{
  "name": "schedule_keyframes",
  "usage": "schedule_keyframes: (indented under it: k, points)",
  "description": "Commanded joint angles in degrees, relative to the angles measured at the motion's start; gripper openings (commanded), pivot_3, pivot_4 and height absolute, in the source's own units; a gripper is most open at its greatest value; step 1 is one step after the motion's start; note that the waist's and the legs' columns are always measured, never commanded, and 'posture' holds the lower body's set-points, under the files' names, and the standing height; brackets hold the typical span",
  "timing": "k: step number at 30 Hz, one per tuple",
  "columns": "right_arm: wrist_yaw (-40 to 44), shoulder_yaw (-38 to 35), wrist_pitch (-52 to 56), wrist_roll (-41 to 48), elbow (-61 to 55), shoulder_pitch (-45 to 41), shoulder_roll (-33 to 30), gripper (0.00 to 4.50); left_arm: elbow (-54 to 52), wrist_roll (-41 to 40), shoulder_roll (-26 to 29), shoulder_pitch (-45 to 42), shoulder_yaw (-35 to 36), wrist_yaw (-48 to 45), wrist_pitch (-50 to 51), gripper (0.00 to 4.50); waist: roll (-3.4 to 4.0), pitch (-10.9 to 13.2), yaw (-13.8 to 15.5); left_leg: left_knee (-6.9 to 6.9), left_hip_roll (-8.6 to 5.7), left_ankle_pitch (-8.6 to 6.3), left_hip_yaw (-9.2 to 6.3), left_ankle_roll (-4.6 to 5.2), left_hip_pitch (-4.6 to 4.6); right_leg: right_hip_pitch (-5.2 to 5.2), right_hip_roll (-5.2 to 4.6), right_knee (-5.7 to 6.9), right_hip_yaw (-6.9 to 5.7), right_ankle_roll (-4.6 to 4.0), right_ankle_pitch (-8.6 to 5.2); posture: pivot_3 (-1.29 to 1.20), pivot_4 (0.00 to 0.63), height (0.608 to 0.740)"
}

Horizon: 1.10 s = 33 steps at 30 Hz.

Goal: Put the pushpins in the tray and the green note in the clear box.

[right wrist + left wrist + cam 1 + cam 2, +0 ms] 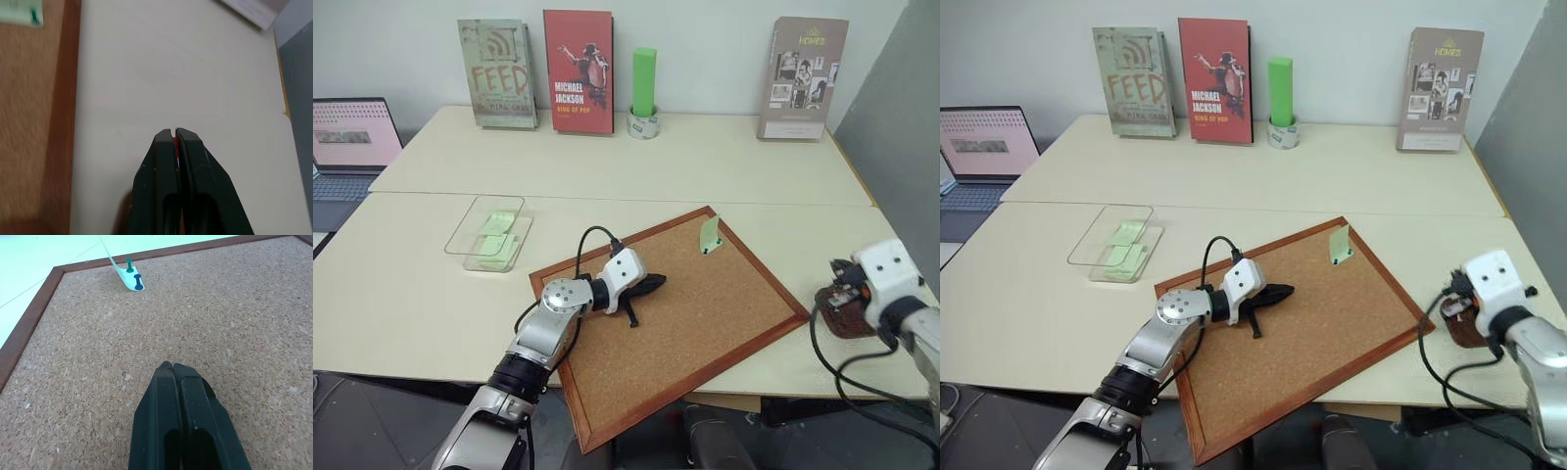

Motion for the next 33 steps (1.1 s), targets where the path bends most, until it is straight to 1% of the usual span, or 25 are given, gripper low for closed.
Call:
schedule_keyframes:
  k: [1, 5, 7, 8, 11, 16, 20, 26, 30, 33]
  points:
    - [-0.3, -2.7, -0.4, -0.7, -2.5, 2.3, -0.3, 0.02, 2.8, 1.8, 0.5, 0.9, -1.2, -0.5, 0.5, 0.00, 0.05, 0.0, -0.1, 0.00, 0.00, 0.00, 0.06, 0.00, 0.01, 0.00, -0.01, 0.00, 0.04, 0.00, 0.00, 0.00, 0.150, 0.740]
    - [-1.6, -3.0, -0.1, -1.8, -0.7, 2.9, -0.4, 0.02, 3.3, 1.8, 0.3, 0.6, -1.4, -0.6, 0.4, 0.00, 0.02, 0.0, -0.1, 0.03, 0.00, 0.00, 0.10, 0.00, 0.05, 0.01, -0.04, -0.06, 0.06, 0.01, 0.00, 0.00, 0.150, 0.740]
    - [-2.0, -2.6, 0.0, -2.7, 0.2, 3.1, -0.8, 0.46, 3.3, 1.8, 0.2, 0.5, -1.5, -0.7, 0.4, 0.00, 0.01, 0.0, -0.1, 0.02, 0.01, -0.01, 0.11, -0.01, 0.05, 0.01, -0.04, -0.10, 0.06, 0.01, -0.01, 0.00, 0.150, 0.740]
    - [-2.1, -2.5, 0.0, -3.0, 0.7, 3.3, -1.0, 0.53, 3.3, 1.9, 0.2, 0.5, -1.6, -0.7, 0.4, 0.00, 0.02, 0.0, -0.1, 0.02, 0.00, -0.01, 0.11, -0.01, 0.04, 0.01, -0.04, -0.12, 0.06, 0.01, -0.01, 0.00, 0.150, 0.740]
    - [-2.2, -2.5, 0.8, -3.4, 1.6, 3.6, -0.9, 1.22, 3.4, 1.9, 0.1, 0.5, -1.6, -0.7, 0.3, 0.00, 0.04, 0.0, 0.0, -0.03, 0.00, -0.01, 0.11, -0.01, 0.00, 0.01, -0.05, -0.22, 0.04, 0.02, -0.01, 0.00, 0.150, 0.740]
    - [-1.9, -2.5, 2.1, -2.6, 1.7, 3.4, -0.2, 2.17, 3.6, 2.0, 0.1, 0.5, -1.5, -0.9, 0.1, 0.00, 0.06, 0.0, 0.1, -0.13, 0.02, -0.01, 0.11, -0.01, -0.05, 0.05, -0.05, -0.45, 0.03, 0.02, 0.00, 0.00, 0.150, 0.740]
    - [-1.4, -2.7, 3.0, -2.1, 1.6, 3.6, -0.1, 3.04, 3.7, 2.1, 0.0, 0.6, -1.5, -0.9, 0.0, 0.00, 0.07, 0.0, 0.1, -0.15, 0.02, -0.01, 0.10, -0.01, -0.09, 0.07, -0.05, -0.55, 0.03, 0.03, 0.00, 0.00, 0.150, 0.740]
    - [-0.7, -3.4, 3.9, -0.2, 1.5, 3.5, 1.2, 3.04, 3.8, 2.1, 0.1, 0.6, -1.5, -1.1, -0.2, 0.00, 0.07, 0.0, 0.1, -0.17, 0.02, -0.01, 0.10, -0.01, -0.09, 0.08, -0.05, -0.57, 0.02, 0.04, 0.01, 0.00, 0.150, 0.740]
    - [-0.7, -5.4, 5.2, 2.7, 1.2, 2.8, 3.0, 3.04, 3.8, 2.2, 0.2, 0.7, -1.5, -1.1, -0.4, 0.00, 0.08, 0.0, 0.1, -0.17, 0.02, -0.01, 0.10, -0.01, -0.09, 0.08, -0.05, -0.59, 0.02, 0.04, 0.01, 0.00, 0.150, 0.740]
    - [-0.8, -6.5, 5.3, 3.4, 1.4, 2.6, 2.9, 3.04, 3.7, 2.2, 0.3, 0.8, -1.5, -1.1, -0.5, 0.00, 0.08, 0.0, 0.1, -0.17, 0.02, -0.01, 0.10, -0.01, -0.09, 0.09, -0.05, -0.60, 0.02, 0.04, 0.01, 0.00, 0.150, 0.740]
